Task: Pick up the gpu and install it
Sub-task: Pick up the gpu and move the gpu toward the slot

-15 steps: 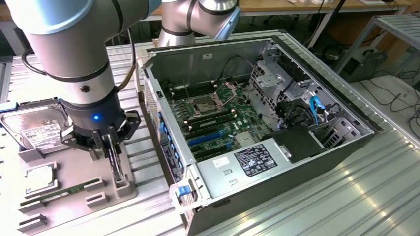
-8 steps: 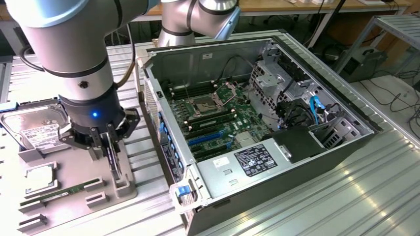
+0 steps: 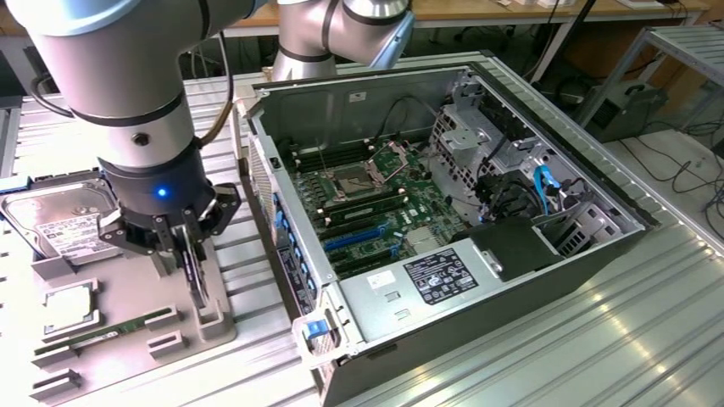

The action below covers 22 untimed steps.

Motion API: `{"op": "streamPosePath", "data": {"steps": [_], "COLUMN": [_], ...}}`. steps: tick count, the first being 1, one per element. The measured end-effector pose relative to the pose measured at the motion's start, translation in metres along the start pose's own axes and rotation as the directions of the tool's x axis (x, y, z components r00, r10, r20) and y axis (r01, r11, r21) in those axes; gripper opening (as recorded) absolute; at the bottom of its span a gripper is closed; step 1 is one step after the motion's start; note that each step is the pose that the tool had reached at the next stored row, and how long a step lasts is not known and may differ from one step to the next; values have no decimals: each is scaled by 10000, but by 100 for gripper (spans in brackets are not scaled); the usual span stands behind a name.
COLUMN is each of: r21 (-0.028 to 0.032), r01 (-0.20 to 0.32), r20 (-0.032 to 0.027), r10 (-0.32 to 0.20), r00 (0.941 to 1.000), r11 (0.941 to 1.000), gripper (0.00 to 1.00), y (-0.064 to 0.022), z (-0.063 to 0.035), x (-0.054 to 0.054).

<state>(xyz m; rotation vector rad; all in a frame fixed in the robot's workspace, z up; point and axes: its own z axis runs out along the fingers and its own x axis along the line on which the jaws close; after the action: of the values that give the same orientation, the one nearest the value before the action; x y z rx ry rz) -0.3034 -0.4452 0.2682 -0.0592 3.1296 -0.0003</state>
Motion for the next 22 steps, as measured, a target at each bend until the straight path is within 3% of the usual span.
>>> {"op": "streamPosePath", "data": {"steps": [9,15,20,21,22], "r21": [1,0,1,0,0], "r01": [0,-1,0,0,0], "r20": [-1,0,-1,-1,-1], "r10": [0,1,0,0,0], "r00": [10000,10000,10000,10000,10000], "r11": [10000,10000,10000,10000,10000], "gripper": [27,27,27,27,27], "y": [0,0,0,0,-1], "z": [-79,-364,-737,-883,-936], "x": [-1,-4,-8,-10,-11]}}
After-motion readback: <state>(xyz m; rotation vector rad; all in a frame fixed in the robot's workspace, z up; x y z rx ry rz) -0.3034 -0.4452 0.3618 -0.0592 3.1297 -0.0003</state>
